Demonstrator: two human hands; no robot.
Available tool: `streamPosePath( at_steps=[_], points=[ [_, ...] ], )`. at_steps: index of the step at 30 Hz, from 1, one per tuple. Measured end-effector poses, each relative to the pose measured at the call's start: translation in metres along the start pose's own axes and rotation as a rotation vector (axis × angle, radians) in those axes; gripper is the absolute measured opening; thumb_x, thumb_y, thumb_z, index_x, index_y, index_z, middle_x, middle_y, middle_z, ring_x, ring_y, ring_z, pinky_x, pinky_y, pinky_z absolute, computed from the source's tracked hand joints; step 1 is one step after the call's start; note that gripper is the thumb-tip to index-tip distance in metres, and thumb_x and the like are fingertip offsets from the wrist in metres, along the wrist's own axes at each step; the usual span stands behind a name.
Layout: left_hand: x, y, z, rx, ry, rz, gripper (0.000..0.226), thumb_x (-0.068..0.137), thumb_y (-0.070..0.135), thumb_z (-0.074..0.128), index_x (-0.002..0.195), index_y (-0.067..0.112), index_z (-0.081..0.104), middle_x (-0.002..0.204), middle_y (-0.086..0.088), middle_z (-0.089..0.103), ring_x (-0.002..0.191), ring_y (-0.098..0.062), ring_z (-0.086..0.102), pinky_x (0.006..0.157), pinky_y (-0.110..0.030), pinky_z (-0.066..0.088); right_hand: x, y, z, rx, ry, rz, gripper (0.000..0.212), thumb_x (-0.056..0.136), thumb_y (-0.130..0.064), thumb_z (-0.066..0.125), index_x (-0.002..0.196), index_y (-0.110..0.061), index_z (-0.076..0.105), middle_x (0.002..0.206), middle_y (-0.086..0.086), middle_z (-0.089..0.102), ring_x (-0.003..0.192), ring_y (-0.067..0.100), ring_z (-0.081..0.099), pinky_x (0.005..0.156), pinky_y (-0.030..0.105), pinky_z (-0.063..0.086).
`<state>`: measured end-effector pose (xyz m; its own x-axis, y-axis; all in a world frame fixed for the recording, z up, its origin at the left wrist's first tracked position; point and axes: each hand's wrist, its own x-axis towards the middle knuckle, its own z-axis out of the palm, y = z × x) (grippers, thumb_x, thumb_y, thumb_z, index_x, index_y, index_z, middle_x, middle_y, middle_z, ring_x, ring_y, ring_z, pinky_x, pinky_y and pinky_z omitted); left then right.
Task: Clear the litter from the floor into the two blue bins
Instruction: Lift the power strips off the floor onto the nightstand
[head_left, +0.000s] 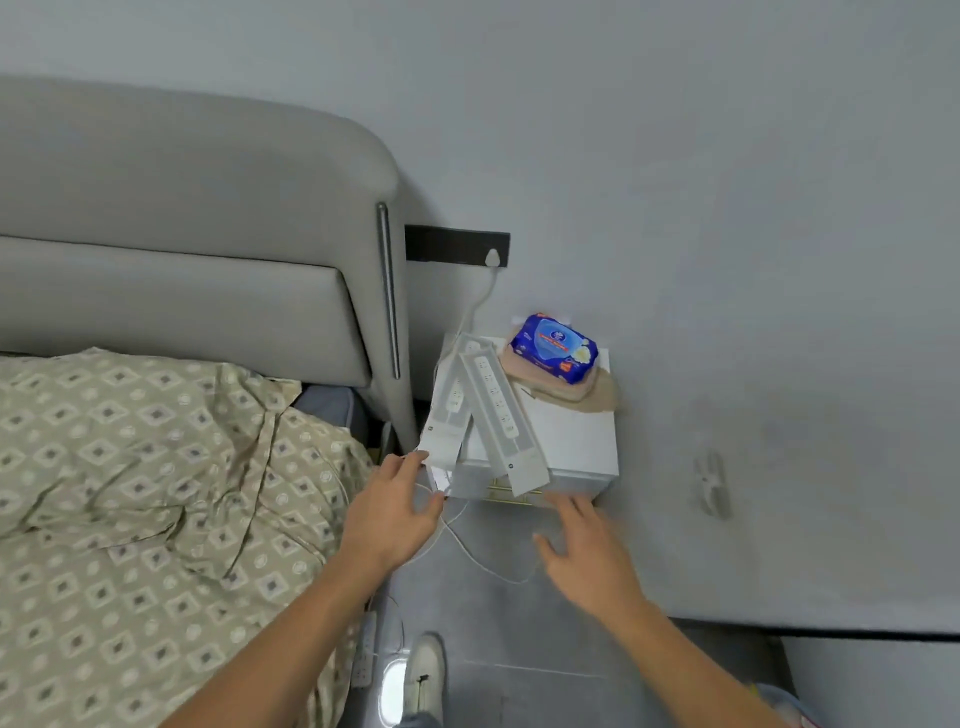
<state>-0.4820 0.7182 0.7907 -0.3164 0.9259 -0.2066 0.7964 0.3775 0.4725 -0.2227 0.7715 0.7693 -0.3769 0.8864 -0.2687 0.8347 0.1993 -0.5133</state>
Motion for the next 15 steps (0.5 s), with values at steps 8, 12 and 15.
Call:
streamPosePath(
  at_steps=[8,12,15],
  points=[
    [0.211,-0.051,0.085,0.058,-0.020,-0.052,0.065,0.090,0.046,0.057,0.149,0.029,0.034,0.137,-0.007,0.043,0.125,-0.034,0.043,0.095,-0.046,0.045,0.228,0.005,0.083,-0.043,0.018,0.092,0.073,0.090,-0.045,0.067,0.151,-0.038,0.028,0.149,0.001,0.030,0.132,0.031,0.036,0.099,0.048,0.049],
    [0.278,-0.068,0.147,0.107,-0.072,-0.075,0.074,0.088,0.050,0.059,0.150,0.030,0.026,0.141,-0.008,0.034,0.127,-0.036,0.039,0.092,-0.047,0.046,0.299,0.030,0.129,-0.059,0.014,0.121,0.086,0.084,-0.051,0.069,0.153,-0.042,0.017,0.156,0.006,0.022,0.138,0.034,0.031,0.102,0.053,0.048],
    [0.304,-0.085,0.189,0.151,-0.089,-0.096,0.081,0.084,0.057,0.063,0.149,0.036,0.020,0.143,-0.008,0.028,0.127,-0.036,0.038,0.091,-0.048,0.047,0.329,0.047,0.160,-0.069,0.017,0.103,0.096,0.081,-0.053,0.072,0.155,-0.042,0.012,0.156,0.007,0.021,0.134,0.035,0.035,0.100,0.053,0.048]
  ],
)
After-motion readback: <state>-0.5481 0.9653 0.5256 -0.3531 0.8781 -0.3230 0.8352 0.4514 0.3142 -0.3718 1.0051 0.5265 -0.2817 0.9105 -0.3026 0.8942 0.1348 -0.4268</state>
